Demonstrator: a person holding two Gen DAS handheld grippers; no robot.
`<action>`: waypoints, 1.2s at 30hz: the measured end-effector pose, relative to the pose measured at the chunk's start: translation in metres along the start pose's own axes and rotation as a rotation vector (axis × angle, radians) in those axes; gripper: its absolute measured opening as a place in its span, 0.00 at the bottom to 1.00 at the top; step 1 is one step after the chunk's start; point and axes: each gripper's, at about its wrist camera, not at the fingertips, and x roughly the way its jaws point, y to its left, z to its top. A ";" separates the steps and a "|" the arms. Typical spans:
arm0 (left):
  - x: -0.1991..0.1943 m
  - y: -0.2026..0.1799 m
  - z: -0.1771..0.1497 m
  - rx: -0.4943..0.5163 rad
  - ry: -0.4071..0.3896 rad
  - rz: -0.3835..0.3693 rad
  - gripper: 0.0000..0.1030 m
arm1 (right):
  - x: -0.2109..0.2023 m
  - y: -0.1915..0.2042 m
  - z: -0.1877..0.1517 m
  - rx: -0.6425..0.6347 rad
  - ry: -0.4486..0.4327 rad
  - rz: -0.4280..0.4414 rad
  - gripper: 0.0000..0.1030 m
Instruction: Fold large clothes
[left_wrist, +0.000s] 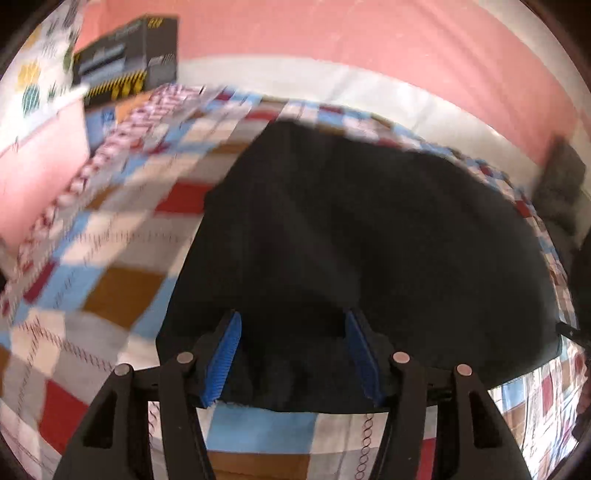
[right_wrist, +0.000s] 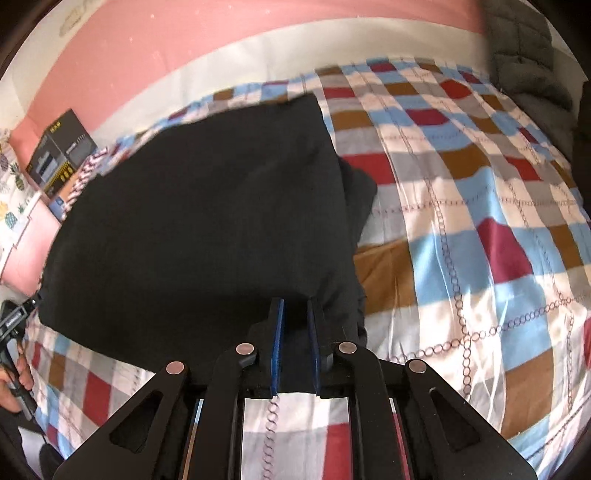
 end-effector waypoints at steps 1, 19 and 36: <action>-0.001 0.001 0.000 -0.013 0.001 0.003 0.58 | -0.002 0.001 0.001 -0.002 -0.002 -0.006 0.12; -0.137 -0.073 -0.057 0.067 -0.048 -0.069 0.58 | -0.123 0.072 -0.064 -0.152 -0.137 0.044 0.40; -0.218 -0.106 -0.129 0.120 -0.047 -0.056 0.60 | -0.205 0.109 -0.138 -0.226 -0.196 0.042 0.41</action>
